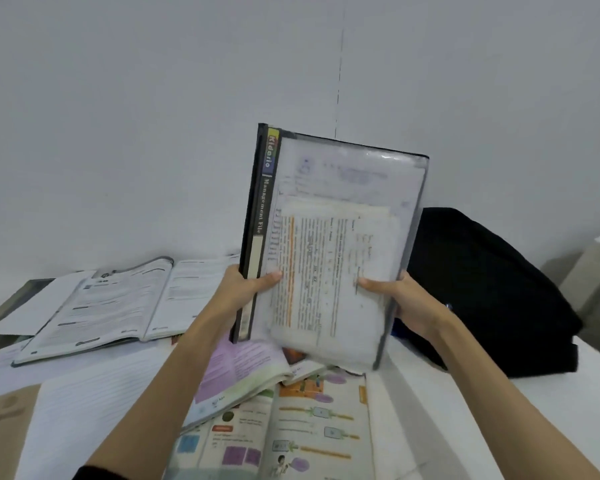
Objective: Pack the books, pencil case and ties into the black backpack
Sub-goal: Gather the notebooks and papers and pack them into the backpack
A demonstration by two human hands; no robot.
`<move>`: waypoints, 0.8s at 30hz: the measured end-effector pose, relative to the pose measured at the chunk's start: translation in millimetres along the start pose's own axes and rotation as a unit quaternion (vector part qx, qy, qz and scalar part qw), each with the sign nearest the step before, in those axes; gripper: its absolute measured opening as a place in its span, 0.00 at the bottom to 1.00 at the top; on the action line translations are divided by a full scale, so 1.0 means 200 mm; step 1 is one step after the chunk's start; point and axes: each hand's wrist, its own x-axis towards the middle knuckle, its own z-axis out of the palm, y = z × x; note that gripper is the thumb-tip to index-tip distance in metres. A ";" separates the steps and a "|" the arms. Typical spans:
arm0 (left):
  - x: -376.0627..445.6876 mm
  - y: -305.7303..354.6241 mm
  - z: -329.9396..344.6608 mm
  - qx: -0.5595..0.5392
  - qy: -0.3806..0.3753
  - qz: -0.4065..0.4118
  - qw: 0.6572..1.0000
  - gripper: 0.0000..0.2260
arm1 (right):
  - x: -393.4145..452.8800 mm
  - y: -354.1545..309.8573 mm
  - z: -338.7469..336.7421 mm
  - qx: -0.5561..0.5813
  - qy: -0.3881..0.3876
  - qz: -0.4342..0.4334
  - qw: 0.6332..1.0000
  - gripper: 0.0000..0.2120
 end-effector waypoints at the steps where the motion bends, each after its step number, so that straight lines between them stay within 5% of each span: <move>1: 0.02 0.02 0.06 -0.004 -0.011 -0.008 1.000 0.08 | -0.03 -0.03 -0.05 0.004 0.002 0.001 1.000 0.23; 5: 0.14 0.06 0.38 -0.099 -0.069 -0.052 0.991 0.16 | -0.14 -0.17 -0.34 0.032 0.097 -0.023 0.995 0.19; 9: 0.23 0.00 0.69 -0.355 -0.156 -0.183 0.903 0.21 | -0.24 -0.23 -0.71 0.073 0.201 -0.028 0.976 0.23; 11: 0.21 -0.10 0.86 -0.150 -0.190 -0.121 0.963 0.13 | -0.30 -0.25 -0.88 0.102 0.233 -0.030 0.967 0.24; 13: 0.21 -0.18 1.02 0.073 -0.235 0.029 0.969 0.11 | -0.34 -0.27 -1.05 0.129 0.244 -0.026 0.961 0.21; 16: 0.18 -0.24 1.19 0.273 -0.346 0.158 0.884 0.24 | -0.36 -0.28 -1.23 0.140 0.241 -0.024 0.960 0.19; 19: 0.19 -0.32 1.29 0.490 -0.300 0.247 0.780 0.26 | -0.33 -0.29 -1.35 0.148 0.234 -0.011 0.961 0.21; 20: 0.19 -0.32 1.30 0.499 -0.260 0.263 0.784 0.21 | -0.31 -0.30 -1.38 0.149 0.227 -0.006 0.962 0.21; 22: 0.20 -0.29 1.31 0.418 -0.183 0.229 0.860 0.10 | -0.27 -0.30 -1.41 0.150 0.209 0.001 0.966 0.21; 24: 0.28 -0.28 1.29 0.313 -0.079 0.108 0.940 0.14 | -0.23 -0.30 -1.44 0.158 0.182 0.006 0.971 0.17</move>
